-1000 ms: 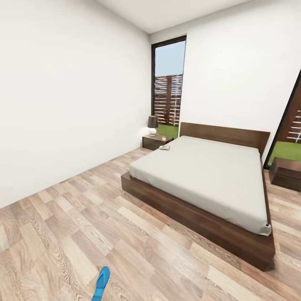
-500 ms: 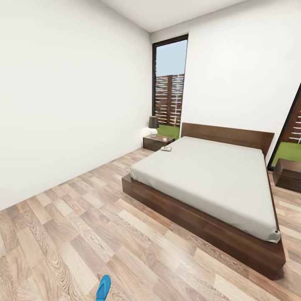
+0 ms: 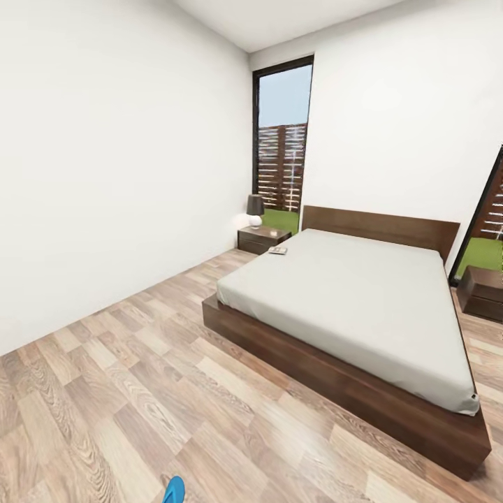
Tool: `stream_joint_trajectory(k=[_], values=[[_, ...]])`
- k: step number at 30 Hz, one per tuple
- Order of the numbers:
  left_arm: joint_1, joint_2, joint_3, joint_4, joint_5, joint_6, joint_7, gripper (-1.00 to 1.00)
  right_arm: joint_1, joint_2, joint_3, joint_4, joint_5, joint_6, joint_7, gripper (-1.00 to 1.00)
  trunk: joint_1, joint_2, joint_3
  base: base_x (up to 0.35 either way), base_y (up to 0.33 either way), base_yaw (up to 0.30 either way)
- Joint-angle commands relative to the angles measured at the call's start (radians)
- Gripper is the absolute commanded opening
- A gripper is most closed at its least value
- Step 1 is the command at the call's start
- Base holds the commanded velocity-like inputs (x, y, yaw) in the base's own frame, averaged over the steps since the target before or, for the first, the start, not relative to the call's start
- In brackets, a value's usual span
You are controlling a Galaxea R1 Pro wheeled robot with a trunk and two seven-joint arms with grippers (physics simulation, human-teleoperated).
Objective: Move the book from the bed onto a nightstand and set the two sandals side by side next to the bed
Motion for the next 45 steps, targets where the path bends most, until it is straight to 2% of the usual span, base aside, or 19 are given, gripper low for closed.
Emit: stream_joint_trajectory(k=[1,38,45], values=[[0.001,0.000,-0.001,-0.005,-0.001,0.008,-0.001,1.00,0.000,0.000,-0.001,0.000,0.000,-0.001,0.000,1.00,0.000,0.000,-0.001,0.162,0.072,-0.070],[0.001,0.002,-0.001,-0.005,-0.001,0.008,-0.001,1.00,-0.001,0.000,0.000,0.000,-0.002,-0.002,0.000,1.00,0.000,0.000,-0.001,0.151,0.066,-0.034],[0.001,0.013,0.001,-0.005,-0.001,0.008,-0.001,1.00,0.000,0.000,0.003,0.000,0.000,-0.001,0.000,1.00,0.000,0.000,-0.001,0.023,0.009,-0.068]])
